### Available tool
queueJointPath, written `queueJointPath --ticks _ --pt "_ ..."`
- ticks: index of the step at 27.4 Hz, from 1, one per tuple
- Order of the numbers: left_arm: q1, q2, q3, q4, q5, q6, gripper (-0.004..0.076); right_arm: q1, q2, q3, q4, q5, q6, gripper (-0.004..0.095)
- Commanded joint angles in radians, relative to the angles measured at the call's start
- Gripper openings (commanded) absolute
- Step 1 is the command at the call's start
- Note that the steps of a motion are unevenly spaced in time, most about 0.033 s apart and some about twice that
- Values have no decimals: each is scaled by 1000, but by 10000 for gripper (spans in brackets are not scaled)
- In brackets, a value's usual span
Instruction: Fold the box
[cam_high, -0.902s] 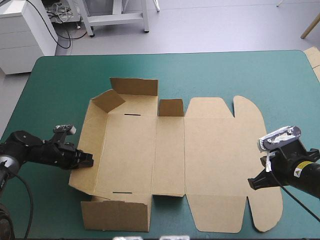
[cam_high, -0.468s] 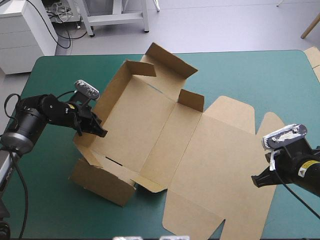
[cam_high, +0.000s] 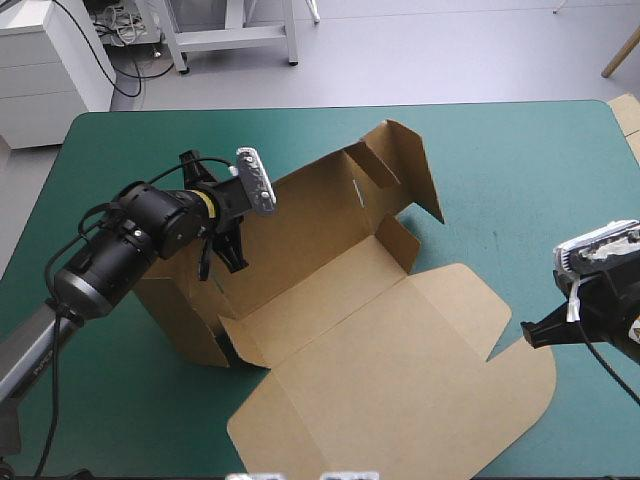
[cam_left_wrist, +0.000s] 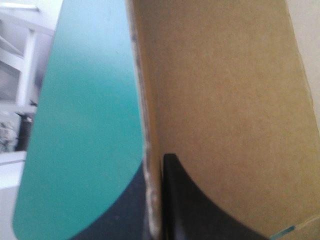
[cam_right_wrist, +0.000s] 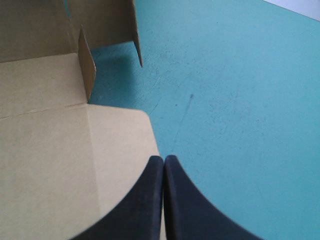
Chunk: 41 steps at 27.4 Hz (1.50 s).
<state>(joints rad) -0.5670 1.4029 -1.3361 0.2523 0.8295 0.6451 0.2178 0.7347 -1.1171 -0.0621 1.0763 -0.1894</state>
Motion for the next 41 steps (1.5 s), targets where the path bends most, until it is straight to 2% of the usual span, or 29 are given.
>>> queueJointPath --ticks 1,10,17,21,26,32,38,40,41 --pt "-72 -20 -32 159 -119 -1 -8 -5 -3 -50 -16 -60 15 -21" --pt "-85 -10 133 286 -243 21 -8 -5 -3 -50 -16 -48 22 -21" --pt "-85 -79 314 445 -514 -57 -8 -5 -3 -50 -16 -48 24 -21" --pt "-86 -126 374 588 -603 -145 -8 -5 -3 -50 -16 -48 24 -21" --pt "-86 -158 413 646 -623 -170 -8 -5 -3 -50 -16 -51 24 -21" --pt "-86 -192 468 774 -708 -177 -8 -5 -1 -50 -16 -74 31 -21" --pt "-86 -193 470 776 -630 -342 -8 -5 -1 -50 -16 -113 70 -12" --pt "-86 -193 471 801 -642 -342 -8 -5 -1 -59 -16 -122 68 23" --pt "-86 -193 477 833 -657 -342 -8 -5 -1 -83 -16 -122 78 88"
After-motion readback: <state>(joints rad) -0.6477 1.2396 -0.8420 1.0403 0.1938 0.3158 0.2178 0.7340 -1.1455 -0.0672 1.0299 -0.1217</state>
